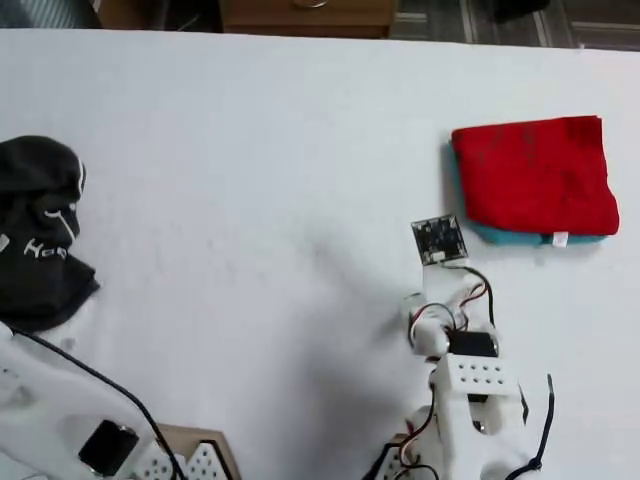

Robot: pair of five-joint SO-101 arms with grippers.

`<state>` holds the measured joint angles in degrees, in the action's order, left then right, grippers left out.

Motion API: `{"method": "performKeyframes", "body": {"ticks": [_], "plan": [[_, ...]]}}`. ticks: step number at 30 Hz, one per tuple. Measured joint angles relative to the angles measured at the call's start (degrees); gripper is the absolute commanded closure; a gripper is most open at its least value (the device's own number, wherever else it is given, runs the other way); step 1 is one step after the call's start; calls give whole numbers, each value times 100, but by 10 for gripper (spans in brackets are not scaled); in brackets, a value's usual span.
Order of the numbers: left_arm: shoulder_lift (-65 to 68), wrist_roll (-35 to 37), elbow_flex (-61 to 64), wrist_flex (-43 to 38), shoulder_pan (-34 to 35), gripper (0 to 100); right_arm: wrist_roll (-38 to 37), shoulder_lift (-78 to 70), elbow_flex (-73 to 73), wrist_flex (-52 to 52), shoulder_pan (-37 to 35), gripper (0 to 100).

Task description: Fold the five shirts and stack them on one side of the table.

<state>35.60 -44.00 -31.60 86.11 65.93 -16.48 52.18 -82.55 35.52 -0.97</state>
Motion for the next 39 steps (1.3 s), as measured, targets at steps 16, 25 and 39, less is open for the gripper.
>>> {"method": "performKeyframes", "body": {"ticks": [16, 25, 39], "plan": [[1152, 0, -2989, 1451, -193, 975, 18, 0, 0, 0, 0, 886], [624, 475, -3270, 1521, -1020, 976, 35, 0, 0, 0, 0, 886], [-3191, 1371, -1178, 1530, -4642, 976, 53, 0, -105, -237, 0, 886]]}}
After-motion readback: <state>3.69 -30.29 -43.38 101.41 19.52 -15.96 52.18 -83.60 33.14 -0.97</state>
